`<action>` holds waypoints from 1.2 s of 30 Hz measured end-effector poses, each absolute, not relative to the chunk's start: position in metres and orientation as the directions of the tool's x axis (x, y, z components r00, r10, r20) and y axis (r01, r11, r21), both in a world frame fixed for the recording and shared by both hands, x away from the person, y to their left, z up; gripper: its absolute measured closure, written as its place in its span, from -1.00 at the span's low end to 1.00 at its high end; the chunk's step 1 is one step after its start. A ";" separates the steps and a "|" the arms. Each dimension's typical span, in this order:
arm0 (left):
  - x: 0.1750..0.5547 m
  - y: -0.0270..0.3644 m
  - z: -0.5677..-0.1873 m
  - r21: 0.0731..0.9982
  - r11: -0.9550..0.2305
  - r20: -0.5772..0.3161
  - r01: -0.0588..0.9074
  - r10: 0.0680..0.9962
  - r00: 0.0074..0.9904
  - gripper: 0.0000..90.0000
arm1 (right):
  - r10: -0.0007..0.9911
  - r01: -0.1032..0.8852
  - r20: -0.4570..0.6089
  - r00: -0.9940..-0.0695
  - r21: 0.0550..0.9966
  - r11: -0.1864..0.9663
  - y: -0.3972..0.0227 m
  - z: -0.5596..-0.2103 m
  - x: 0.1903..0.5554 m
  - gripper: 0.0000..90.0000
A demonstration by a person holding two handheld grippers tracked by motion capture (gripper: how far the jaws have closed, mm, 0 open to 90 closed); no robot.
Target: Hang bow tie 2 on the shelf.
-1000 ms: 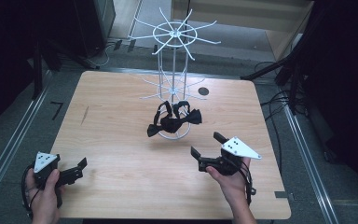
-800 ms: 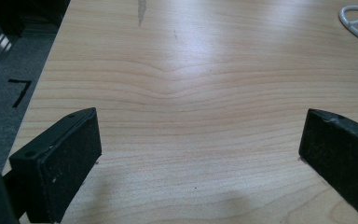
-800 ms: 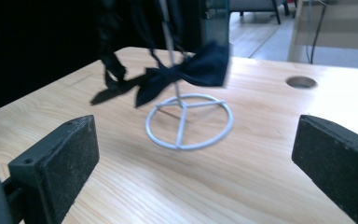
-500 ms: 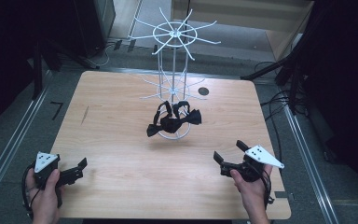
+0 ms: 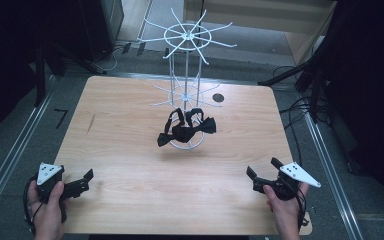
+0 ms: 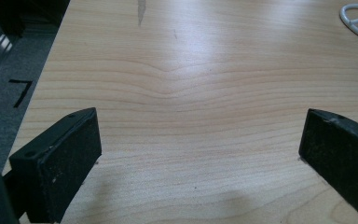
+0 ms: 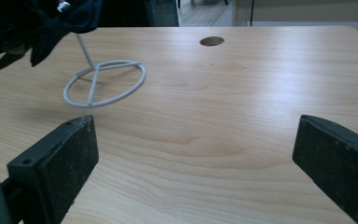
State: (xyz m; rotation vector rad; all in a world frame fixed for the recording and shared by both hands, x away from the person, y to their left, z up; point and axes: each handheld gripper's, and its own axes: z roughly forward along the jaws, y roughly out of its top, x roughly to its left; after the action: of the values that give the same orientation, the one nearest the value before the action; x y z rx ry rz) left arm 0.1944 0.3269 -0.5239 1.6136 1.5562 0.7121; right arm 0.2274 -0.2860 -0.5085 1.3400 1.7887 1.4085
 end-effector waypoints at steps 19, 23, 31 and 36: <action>0.194 0.327 -0.524 0.828 0.040 -0.116 0.559 0.988 0.101 -1.00 | 0.947 0.450 0.189 -0.260 0.892 -0.055 -0.345 -0.532 0.218 -0.98; 0.194 0.327 -0.524 0.828 0.040 -0.116 0.560 0.988 0.101 -1.00 | 0.951 0.457 0.198 -0.236 0.887 -0.072 -0.356 -0.536 0.215 -0.98; 0.194 0.326 -0.524 0.829 0.030 -0.106 0.558 0.989 0.104 -1.00 | 0.960 0.475 0.197 -0.197 0.876 -0.083 -0.377 -0.544 0.204 -0.98; 0.194 0.326 -0.524 0.827 0.026 -0.104 0.562 0.989 0.107 -1.00 | 0.960 0.479 0.219 -0.173 0.870 -0.113 -0.386 -0.547 0.197 -0.94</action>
State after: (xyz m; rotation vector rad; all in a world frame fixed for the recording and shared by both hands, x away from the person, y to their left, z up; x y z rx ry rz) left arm 0.1943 0.3259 -0.5236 1.6314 1.5485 0.7146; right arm 0.1966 -0.3858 -0.5468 1.5899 1.6577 1.2434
